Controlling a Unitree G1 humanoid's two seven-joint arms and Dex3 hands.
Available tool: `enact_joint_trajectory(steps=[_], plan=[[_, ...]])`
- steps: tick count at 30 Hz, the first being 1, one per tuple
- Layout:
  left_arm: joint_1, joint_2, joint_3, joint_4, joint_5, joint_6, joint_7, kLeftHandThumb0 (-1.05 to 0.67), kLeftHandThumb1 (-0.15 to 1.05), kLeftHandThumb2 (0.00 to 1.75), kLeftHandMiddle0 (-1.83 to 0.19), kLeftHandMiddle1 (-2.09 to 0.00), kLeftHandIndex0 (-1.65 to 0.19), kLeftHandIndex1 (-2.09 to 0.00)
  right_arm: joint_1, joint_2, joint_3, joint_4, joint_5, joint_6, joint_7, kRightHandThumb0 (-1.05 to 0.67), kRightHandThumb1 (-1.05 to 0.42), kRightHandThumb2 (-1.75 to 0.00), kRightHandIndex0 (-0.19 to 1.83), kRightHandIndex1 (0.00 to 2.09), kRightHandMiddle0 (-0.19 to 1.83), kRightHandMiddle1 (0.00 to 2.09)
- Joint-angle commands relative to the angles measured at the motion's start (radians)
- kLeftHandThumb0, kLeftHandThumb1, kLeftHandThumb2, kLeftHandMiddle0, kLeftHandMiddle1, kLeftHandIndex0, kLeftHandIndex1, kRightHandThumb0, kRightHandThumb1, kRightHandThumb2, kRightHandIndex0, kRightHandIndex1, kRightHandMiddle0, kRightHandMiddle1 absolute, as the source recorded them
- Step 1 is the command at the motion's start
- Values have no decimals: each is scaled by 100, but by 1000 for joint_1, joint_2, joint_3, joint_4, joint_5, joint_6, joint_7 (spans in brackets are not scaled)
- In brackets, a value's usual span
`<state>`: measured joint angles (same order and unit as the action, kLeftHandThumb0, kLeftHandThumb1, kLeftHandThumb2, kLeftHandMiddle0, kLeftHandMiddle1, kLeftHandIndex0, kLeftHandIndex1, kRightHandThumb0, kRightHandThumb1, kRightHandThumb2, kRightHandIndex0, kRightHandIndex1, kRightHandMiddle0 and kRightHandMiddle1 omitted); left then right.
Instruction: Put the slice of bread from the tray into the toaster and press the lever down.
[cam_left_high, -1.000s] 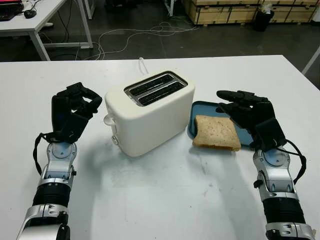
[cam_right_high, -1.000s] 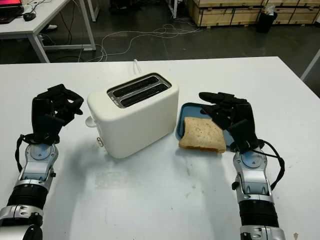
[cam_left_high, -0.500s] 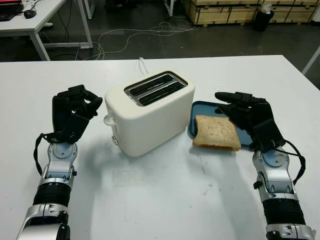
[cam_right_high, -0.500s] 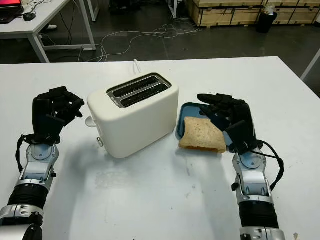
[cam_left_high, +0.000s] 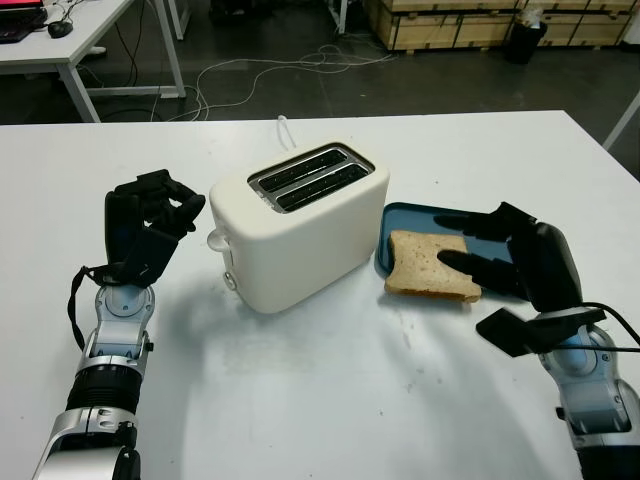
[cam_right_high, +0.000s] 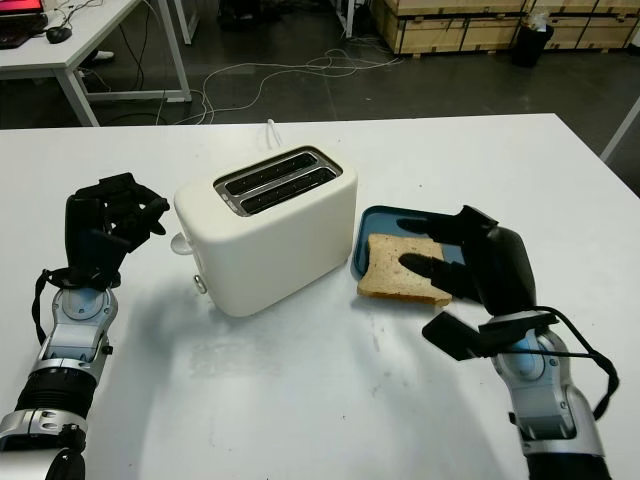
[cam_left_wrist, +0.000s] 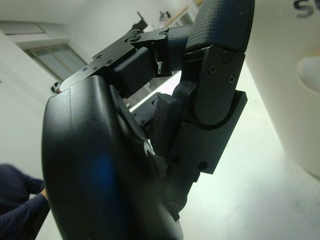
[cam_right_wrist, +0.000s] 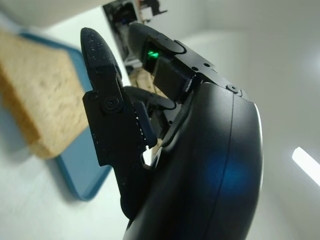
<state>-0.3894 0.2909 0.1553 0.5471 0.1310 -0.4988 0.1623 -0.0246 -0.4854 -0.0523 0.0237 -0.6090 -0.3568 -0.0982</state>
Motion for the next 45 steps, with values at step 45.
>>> enact_joint_trajectory(steps=[45], plan=[[-9,-4,3,14,-27,-56,-25,-105,92,21,-125,-112,-116,-96,-154,-41,395,311,-540,364,-414,-32,-90,-1,63,17,57,8]])
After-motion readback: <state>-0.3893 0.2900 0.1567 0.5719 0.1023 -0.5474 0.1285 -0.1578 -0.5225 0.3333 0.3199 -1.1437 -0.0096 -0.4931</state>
